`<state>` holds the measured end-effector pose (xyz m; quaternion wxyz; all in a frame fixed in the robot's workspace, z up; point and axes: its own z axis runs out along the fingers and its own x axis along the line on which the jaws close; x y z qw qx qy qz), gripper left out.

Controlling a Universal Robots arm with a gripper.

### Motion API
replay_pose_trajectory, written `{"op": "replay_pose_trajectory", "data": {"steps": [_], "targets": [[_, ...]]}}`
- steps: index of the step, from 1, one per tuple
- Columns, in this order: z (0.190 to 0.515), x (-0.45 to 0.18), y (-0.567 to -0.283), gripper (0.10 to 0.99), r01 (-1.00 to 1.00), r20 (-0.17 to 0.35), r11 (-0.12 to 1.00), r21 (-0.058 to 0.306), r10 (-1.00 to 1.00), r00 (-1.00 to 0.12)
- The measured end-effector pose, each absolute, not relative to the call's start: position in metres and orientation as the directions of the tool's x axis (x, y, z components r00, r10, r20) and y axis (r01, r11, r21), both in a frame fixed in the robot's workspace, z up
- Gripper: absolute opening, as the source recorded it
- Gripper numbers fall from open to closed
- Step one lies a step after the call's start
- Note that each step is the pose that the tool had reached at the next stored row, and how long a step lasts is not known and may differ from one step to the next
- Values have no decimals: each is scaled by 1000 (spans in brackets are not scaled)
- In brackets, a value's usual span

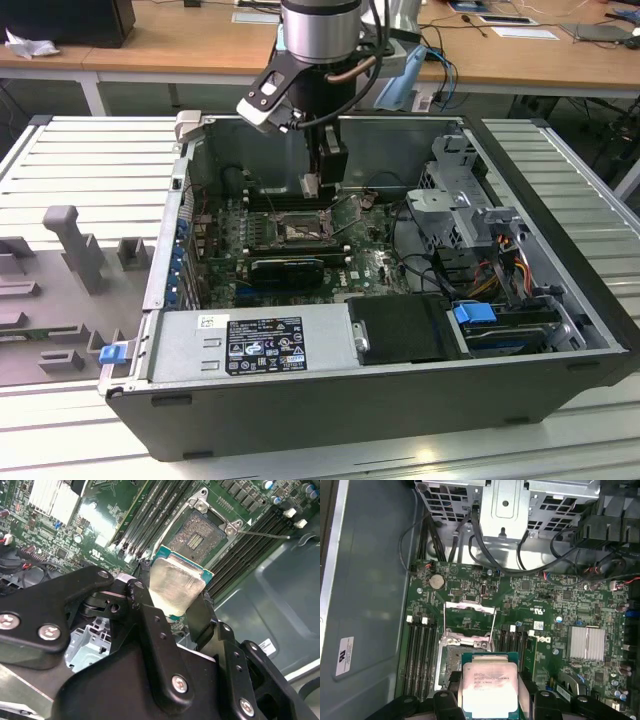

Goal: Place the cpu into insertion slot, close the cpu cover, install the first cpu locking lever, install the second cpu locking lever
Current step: 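Place the cpu into insertion slot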

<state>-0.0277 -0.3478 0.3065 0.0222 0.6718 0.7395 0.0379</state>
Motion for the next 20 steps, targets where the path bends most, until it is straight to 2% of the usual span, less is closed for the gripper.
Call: {"op": "replay_pose_trajectory", "data": {"steps": [7,20], "targets": [[286,-30,-348,529,994,18,65,86,998,-67],[272,-36,-348,529,995,18,51,86,998,-52]]}}
